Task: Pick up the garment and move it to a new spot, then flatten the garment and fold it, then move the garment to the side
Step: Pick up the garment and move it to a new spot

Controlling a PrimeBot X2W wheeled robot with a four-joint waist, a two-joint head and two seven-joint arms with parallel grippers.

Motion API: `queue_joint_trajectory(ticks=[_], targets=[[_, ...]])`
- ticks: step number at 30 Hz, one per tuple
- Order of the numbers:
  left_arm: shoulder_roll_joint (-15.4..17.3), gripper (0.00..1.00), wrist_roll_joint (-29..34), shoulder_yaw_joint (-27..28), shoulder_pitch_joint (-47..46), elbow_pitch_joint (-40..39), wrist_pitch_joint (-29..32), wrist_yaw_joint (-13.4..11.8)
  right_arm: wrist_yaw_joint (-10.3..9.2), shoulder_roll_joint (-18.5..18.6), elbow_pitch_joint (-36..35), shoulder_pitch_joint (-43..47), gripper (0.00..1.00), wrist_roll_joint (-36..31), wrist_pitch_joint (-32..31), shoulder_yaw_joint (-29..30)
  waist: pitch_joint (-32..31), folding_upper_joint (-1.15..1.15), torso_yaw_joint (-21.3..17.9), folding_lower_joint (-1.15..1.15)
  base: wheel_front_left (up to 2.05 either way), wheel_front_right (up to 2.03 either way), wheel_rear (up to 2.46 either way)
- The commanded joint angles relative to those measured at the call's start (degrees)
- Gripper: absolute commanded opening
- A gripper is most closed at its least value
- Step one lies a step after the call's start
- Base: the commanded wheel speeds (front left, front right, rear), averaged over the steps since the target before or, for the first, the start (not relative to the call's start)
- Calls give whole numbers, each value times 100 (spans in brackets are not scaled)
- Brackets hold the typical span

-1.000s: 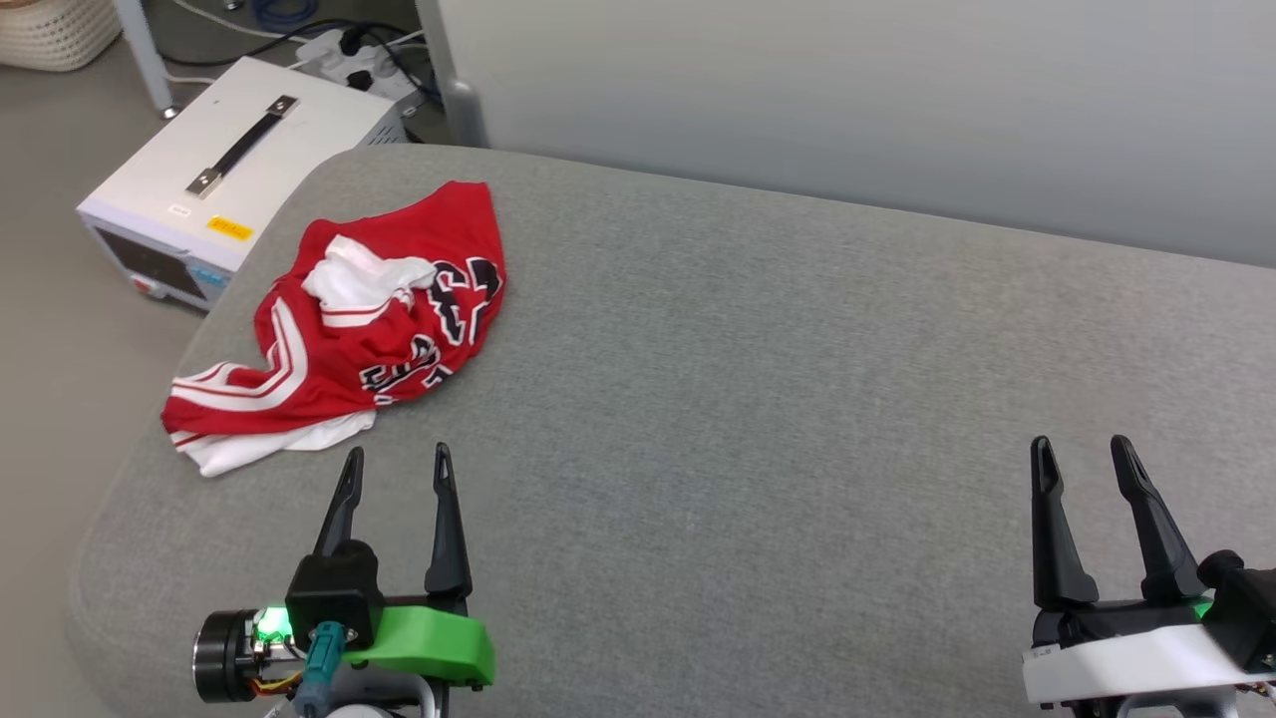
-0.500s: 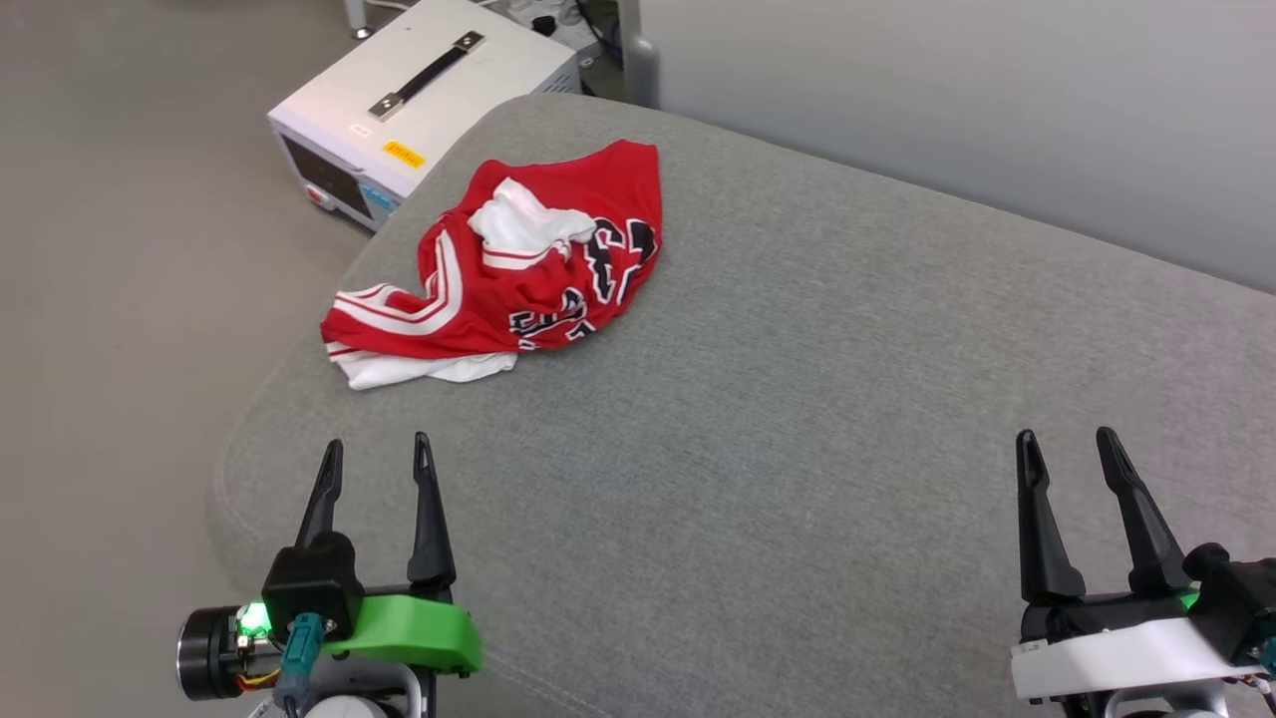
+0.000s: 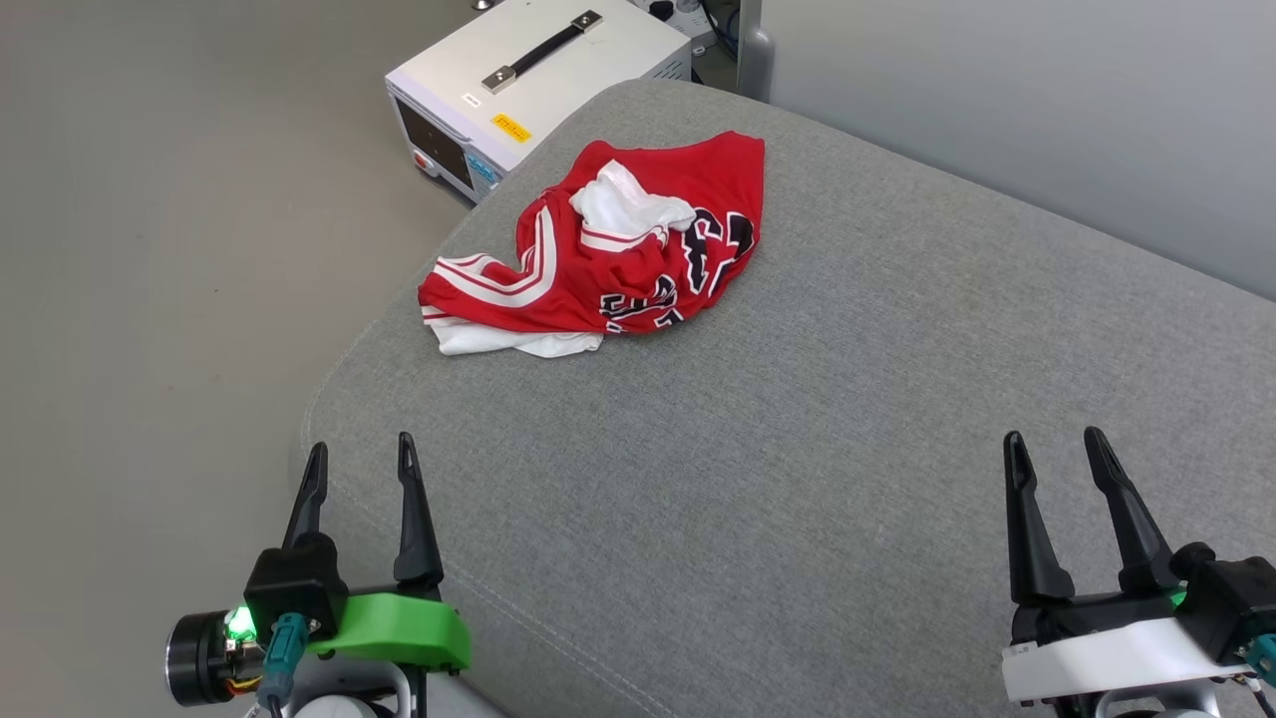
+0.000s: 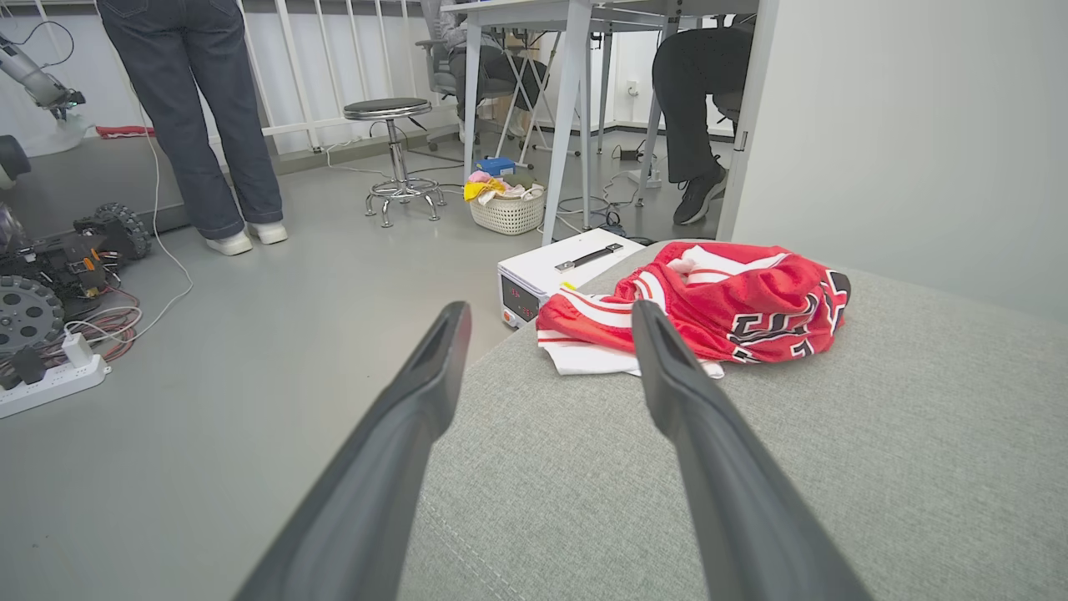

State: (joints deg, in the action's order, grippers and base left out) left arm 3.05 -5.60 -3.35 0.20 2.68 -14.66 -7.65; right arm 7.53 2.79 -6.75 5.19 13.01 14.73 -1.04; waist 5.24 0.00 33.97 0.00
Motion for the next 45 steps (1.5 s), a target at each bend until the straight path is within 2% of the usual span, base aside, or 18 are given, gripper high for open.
queue_joint_trajectory(ticks=[1, 4, 8, 13, 17, 22, 26, 30, 36, 39, 45], targets=[[-17, 100, -5, 19, -20, 12, -34, -5, -4, 9, 26, -78, 100, -28, 27, -12, -13, 0, -8, 0, 0, 0, 0], [-17, 100, -30, 78, -163, 16, -34, 97, -4, 9, 24, -97, 100, -32, 27, -24, 3, 0, -53, 0, 0, 0, 0], [42, 100, -13, 285, -676, 58, -34, 431, -4, 9, 6, -138, 100, -63, 27, -52, 58, 0, -153, 0, 0, 0, 0], [293, 100, -109, 670, -1690, 331, -34, 930, -4, 9, -51, -242, 100, -174, 27, -79, 216, 0, -408, 0, 0, 0, 0], [557, 100, -194, 925, -2545, 651, -34, 1227, -4, 9, -125, -355, 100, -316, 27, -162, 449, 0, -678, 0, 0, 0, 0], [916, 100, -464, 1148, -3554, 1084, -34, 1431, -4, 9, -275, -551, 100, -536, 27, -208, 859, 0, -1010, 0, 0, 0, 0], [1315, 100, -743, 899, -4300, 1855, -11, 1501, -4, 9, -404, -716, 100, -700, 27, -254, 1187, 0, -1211, 0, 0, 0, 0], [1788, 100, -1530, 144, -5011, 2466, 649, 1511, -4, 9, -513, -885, 100, -861, 27, -301, 1489, 0, -1369, 0, 0, 0, 0], [2446, 100, -3069, -1026, -5797, 2973, 2656, 1513, -4, 9, -664, -1113, 100, -1020, 27, -330, 1869, 0, -1513, 0, 0, 0, 0], [2691, 100, -3652, -1559, -6061, 3063, 3558, 1513, -4, 16, -714, -1217, 100, -1091, 27, -366, 2068, 0, -1577, 0, 0, 0, 0], [3002, 100, -4598, -2228, -6381, 3241, 4898, 1513, -4, 73, -792, -1463, 100, -1158, 27, -448, 2458, 0, -1756, 0, 0, 0, 0]])
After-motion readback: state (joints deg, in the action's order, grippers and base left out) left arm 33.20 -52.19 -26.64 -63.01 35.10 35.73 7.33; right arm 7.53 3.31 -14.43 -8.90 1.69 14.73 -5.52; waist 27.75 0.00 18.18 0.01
